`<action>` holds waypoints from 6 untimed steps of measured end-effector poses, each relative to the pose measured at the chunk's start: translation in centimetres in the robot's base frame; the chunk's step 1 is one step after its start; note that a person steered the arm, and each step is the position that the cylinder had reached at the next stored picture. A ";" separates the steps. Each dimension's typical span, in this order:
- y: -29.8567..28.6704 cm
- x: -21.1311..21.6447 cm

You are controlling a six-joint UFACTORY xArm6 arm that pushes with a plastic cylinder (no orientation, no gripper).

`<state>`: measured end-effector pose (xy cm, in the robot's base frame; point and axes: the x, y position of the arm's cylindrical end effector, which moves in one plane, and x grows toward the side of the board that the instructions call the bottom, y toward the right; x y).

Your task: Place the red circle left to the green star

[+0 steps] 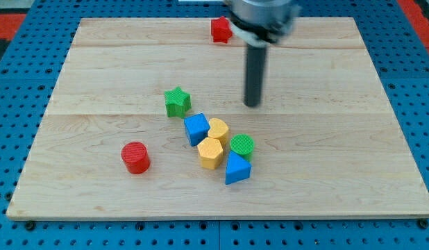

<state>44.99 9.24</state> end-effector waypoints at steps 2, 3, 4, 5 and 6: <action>8.1 14.1; -4.1 15.5; -15.8 14.4; -20.6 11.0; -20.6 8.3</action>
<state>53.32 -11.39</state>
